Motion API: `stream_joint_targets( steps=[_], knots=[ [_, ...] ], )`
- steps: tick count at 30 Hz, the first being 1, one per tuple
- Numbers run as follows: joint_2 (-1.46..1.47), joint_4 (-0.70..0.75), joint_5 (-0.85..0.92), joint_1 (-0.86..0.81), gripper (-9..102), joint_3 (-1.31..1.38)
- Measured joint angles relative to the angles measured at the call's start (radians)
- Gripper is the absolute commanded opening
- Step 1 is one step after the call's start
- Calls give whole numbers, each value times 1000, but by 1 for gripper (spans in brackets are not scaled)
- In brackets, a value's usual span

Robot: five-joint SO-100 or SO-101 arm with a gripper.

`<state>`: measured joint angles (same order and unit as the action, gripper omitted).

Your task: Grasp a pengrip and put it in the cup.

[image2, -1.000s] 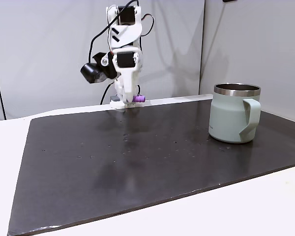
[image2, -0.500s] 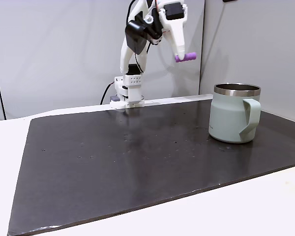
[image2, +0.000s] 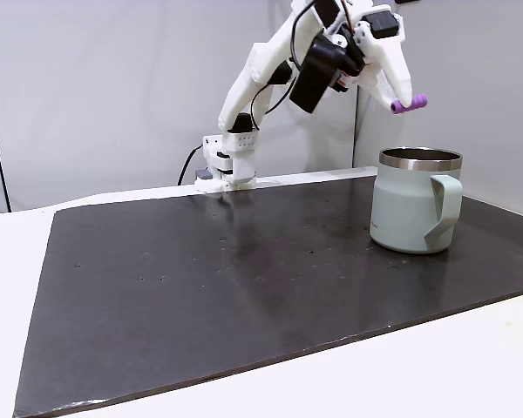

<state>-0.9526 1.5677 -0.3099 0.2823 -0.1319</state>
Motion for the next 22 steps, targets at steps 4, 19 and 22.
stream_joint_targets(
  steps=[4, 19, 22],
  knots=[
    [35, -20, 5, 43, 0, 6],
    [84, 38, 32, 80, 28, 83],
    [84, 38, 32, 83, 28, 84]
  ],
)
